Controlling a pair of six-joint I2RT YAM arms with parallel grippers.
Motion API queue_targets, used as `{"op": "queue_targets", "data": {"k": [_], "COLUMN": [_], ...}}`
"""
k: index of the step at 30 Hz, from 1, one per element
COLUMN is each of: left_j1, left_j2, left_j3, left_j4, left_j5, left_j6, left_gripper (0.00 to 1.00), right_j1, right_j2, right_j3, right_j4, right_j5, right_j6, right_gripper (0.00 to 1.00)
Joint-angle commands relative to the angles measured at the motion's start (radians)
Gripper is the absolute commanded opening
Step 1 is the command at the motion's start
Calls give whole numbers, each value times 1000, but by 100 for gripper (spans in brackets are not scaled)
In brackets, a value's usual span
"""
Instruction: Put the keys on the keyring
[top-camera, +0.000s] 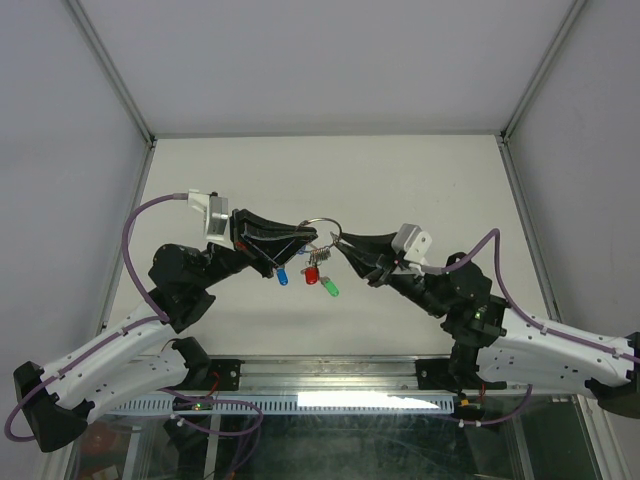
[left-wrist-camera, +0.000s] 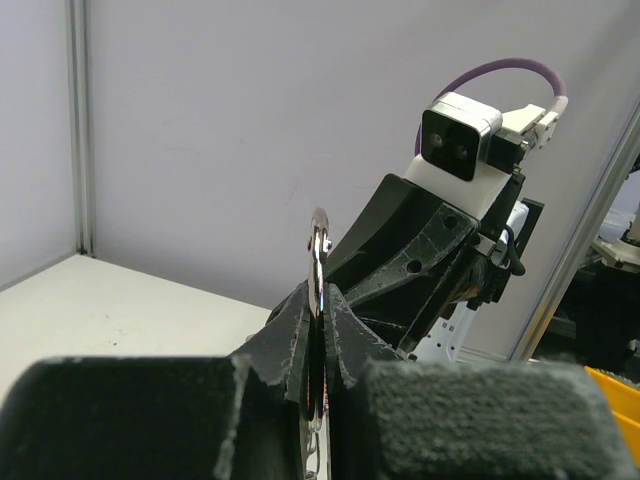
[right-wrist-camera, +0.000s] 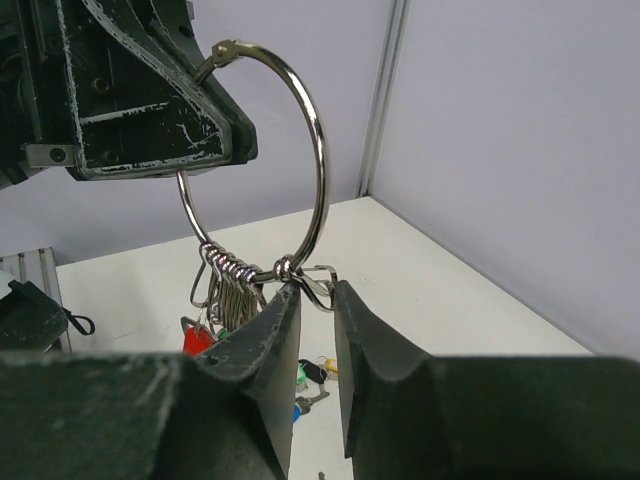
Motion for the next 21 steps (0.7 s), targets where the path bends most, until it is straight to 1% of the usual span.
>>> {"op": "queue_targets", "data": {"k": [1,3,6,8,11,15,21], "left_j1": [10,10,10,10,10,10,10], "left_j2": [-14,-14,-15,-15,-14,-14,-13], "left_j3": [15,14,15,16,17,17,17], "left_j4": [58,58,55,54,52,51,55], "left_j5": [-27,-27,-27,-27,-27,-25,-24], "left_j6": [4,4,5,5,4,4,3], "left_gripper": [0,0,0,0,0,0,0], "right_j1": [6,6,7,7,6,6,7], "right_j2": [-19,-18,-17,-16,-17,-30,-39], "right_j3": [26,27,28,28,32,31,27], "right_j4": [65,63,59,49,22,-2,-9], "right_j5": [29,31,31,31,33,47,62], "right_j6": [-14,-16,-21,-25,-31,-38,-41], "right_gripper": [23,25,33,35,34,32,31]}}
